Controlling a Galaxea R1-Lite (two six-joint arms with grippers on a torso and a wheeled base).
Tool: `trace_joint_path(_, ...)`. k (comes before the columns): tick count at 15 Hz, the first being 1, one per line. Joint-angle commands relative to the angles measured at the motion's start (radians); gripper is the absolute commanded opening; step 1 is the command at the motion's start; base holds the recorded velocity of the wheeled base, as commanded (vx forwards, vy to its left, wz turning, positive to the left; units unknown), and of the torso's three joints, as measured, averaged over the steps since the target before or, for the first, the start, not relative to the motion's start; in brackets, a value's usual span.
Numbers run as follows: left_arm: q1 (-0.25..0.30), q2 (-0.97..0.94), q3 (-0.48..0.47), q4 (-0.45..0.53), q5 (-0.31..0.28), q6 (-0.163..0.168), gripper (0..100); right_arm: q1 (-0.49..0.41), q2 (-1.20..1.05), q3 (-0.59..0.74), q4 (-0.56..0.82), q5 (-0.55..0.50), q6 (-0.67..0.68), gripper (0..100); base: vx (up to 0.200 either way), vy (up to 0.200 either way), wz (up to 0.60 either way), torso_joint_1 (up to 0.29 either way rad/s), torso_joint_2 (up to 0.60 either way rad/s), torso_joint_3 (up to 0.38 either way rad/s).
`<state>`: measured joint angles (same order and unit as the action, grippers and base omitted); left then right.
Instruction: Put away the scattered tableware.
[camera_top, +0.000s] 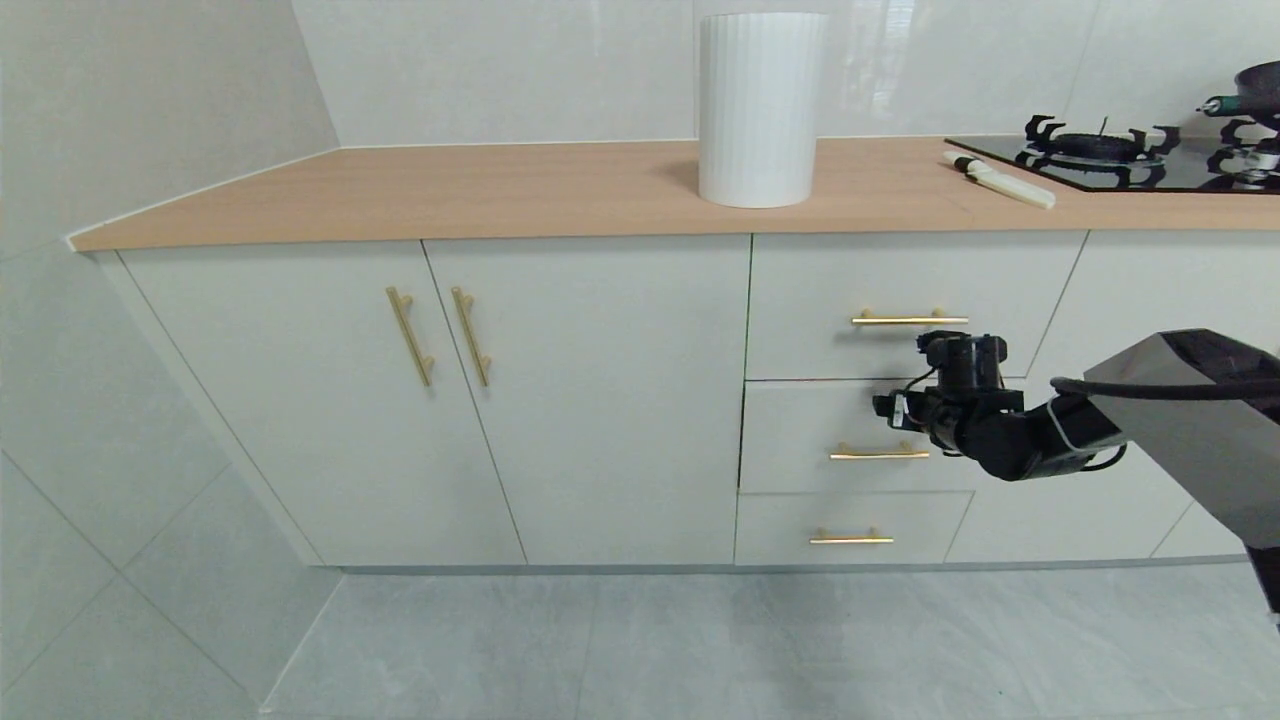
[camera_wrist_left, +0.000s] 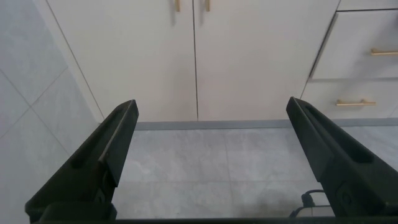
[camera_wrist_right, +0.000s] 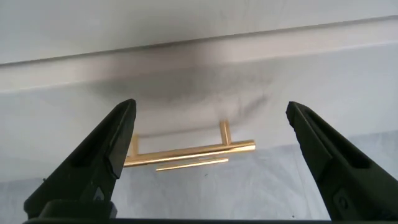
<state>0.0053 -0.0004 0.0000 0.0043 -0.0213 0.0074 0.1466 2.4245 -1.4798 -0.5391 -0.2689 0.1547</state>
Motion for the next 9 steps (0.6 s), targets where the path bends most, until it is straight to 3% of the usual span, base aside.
trace_joint_path(1, 0.001, 0.000, 0.000, 0.000, 0.000, -0.001, 100, 0.001, 0.021, -0.011, -0.001, -0.010, 0.000, 100, 0.000, 0.000, 0.00, 0.000, 0.00, 0.000)
trace_joint_path(9, 0.001, 0.000, 0.000, 0.000, 0.000, -0.001, 100, 0.004, 0.079, -0.082, -0.073, -0.059, 0.002, 100, 0.000, 0.000, 0.00, 0.000, 0.00, 0.000)
